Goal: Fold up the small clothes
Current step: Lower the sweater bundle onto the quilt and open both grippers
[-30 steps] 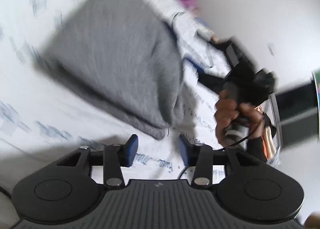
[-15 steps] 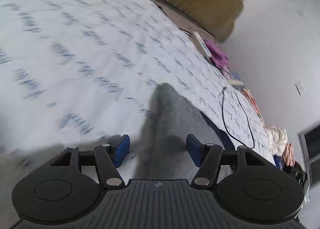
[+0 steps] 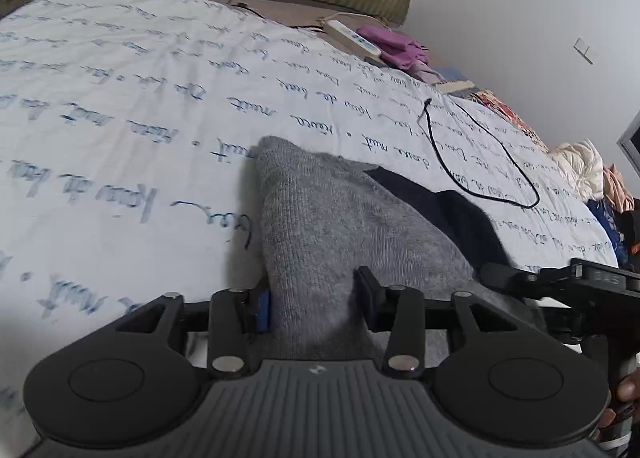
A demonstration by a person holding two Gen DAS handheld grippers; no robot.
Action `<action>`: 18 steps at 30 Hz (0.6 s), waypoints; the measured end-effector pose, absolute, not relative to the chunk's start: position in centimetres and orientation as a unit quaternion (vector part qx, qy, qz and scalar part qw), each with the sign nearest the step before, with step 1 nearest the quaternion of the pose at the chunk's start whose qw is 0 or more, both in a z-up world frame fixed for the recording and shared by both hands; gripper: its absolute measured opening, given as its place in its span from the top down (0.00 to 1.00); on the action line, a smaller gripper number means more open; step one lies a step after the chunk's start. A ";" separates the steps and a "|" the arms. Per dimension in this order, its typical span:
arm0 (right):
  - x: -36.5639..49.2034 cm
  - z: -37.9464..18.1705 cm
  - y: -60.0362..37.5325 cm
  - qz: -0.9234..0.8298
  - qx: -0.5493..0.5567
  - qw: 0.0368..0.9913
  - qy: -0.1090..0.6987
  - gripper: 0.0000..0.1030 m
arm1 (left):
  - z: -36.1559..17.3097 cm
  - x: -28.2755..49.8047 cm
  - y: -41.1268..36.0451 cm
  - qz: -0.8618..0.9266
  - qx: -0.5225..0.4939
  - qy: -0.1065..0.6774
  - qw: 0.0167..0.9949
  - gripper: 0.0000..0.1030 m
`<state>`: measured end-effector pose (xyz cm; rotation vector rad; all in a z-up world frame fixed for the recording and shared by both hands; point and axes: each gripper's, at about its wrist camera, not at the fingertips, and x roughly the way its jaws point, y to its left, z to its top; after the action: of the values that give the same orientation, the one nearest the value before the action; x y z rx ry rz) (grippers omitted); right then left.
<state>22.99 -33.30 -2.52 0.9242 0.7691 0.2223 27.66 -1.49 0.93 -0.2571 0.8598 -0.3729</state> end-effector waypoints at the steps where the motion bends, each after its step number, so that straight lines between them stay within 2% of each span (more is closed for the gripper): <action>1: 22.6 -2.0 -33.1 0.104 0.429 0.818 0.370 0.38 | 1.6 26.8 -0.9 -0.175 -0.124 0.408 0.887 0.50; 2: 21.9 -1.3 -32.9 0.106 0.420 0.821 0.371 0.30 | 2.2 25.6 -0.1 -0.177 -0.126 0.399 0.891 0.43; 3: 20.7 -0.8 -32.6 0.108 0.411 0.827 0.368 0.25 | 2.5 24.3 0.7 -0.182 -0.131 0.392 0.892 0.28; 4: 19.5 -0.4 -32.4 0.113 0.405 0.831 0.365 0.19 | 2.6 23.0 1.4 -0.190 -0.138 0.388 0.891 0.24; 7: 16.5 -0.9 -31.2 0.131 0.393 0.826 0.381 0.20 | 1.2 20.7 1.8 -0.217 -0.140 0.422 0.869 0.25; 8: 15.9 -1.4 -30.5 0.137 0.391 0.821 0.393 0.28 | 0.4 20.1 1.5 -0.224 -0.135 0.433 0.863 0.25; 9: 15.3 -1.8 -29.7 0.145 0.386 0.819 0.399 0.34 | -0.2 19.7 1.1 -0.228 -0.123 0.436 0.862 0.27; 11: 14.4 -1.9 -28.2 0.141 0.353 0.836 0.396 0.79 | -0.4 18.8 0.4 -0.225 -0.077 0.414 0.879 0.59; 12: 14.1 -2.0 -27.7 0.149 0.344 0.836 0.401 0.79 | -0.2 19.0 0.4 -0.228 -0.073 0.422 0.875 0.71; 13: 13.9 -1.8 -27.5 0.147 0.346 0.837 0.398 0.79 | 0.1 19.3 0.9 -0.228 -0.089 0.433 0.868 0.79; 18: 13.5 -2.7 -27.4 0.128 0.330 0.844 0.403 0.77 | -0.2 19.4 0.6 -0.229 -0.051 0.431 0.871 0.77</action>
<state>13.52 -27.41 -2.68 0.6970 0.8501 0.2693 19.37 0.56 -0.15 -0.1068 0.9014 -0.4791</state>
